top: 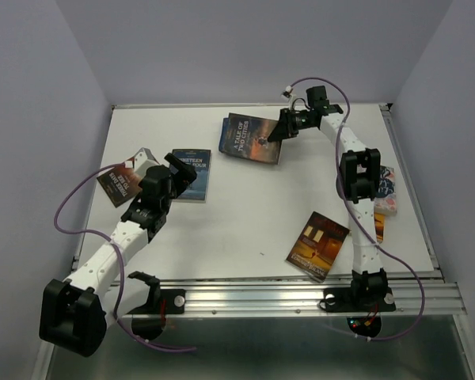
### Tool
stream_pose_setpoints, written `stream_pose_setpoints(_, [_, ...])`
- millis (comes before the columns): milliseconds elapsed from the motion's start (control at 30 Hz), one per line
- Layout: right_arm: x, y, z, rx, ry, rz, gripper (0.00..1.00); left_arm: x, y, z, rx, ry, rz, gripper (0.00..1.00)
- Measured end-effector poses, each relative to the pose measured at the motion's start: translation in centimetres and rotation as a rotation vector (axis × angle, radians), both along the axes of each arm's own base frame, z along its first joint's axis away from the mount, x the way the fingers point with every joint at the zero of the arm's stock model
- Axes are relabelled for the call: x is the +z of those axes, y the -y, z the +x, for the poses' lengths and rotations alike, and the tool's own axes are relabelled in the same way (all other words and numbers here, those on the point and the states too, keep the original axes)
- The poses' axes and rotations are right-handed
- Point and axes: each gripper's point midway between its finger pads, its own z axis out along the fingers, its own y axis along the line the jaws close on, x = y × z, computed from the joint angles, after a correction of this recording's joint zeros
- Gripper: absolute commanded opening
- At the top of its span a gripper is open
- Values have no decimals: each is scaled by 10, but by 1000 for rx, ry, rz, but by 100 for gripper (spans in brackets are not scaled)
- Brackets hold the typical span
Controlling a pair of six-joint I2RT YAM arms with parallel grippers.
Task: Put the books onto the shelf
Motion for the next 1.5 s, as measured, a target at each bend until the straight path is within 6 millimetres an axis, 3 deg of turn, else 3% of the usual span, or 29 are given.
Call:
stream_pose_setpoints(167, [0,0,7,-13,-16,44,21,-7,1,1,-20,-22,3,99])
stream_pose_setpoints(233, [-1,-1,13,-23,-17,62,35,-9,2,1,-29,-31,4,99])
stream_pose_setpoints(300, [-4,-3,17,-35,-23,73,39,-12,2,2,-34,-38,5,99])
stream_pose_setpoints(333, [-4,-4,21,-47,-22,78,48,-13,2,2,-37,-41,4,99])
stream_pose_setpoints(367, [-3,-4,27,-62,-9,84,80,-13,3,1,-42,-45,4,99])
stream_pose_setpoints(400, [-1,-4,30,-71,0,89,92,-14,3,1,-44,-47,4,99])
stream_pose_setpoints(433, [0,-4,34,-85,4,89,98,-15,3,2,-45,-49,4,99])
stream_pose_setpoints(600, [-6,6,61,-184,106,27,100,-15,3,1,-53,-52,7,99])
stream_pose_setpoints(800, [-15,29,63,-312,132,-110,100,-18,-1,1,-43,-61,14,99])
stream_pose_setpoints(933, [7,51,60,-406,222,-241,100,-20,-5,0,-32,-72,19,99])
stream_pose_setpoints(1033, [36,61,53,-453,331,-340,100,-21,-10,-2,-15,-79,23,99])
stream_pose_setpoints(1100, [48,54,40,-423,394,-387,100,-20,-14,-2,1,-73,25,99])
stream_pose_setpoints(1167, [47,38,22,-354,461,-448,100,-21,-21,-1,27,-75,29,99])
stream_pose_setpoints(1367, [-14,-48,-46,-37,553,-617,100,-38,-51,11,123,-112,52,99])
stream_pose_setpoints(1433, [-31,-65,-54,5,553,-650,100,-47,-58,17,138,-128,62,99])
stream_pose_setpoints(1500, [-38,-69,-44,-16,562,-682,100,-58,-58,23,125,-157,78,99])
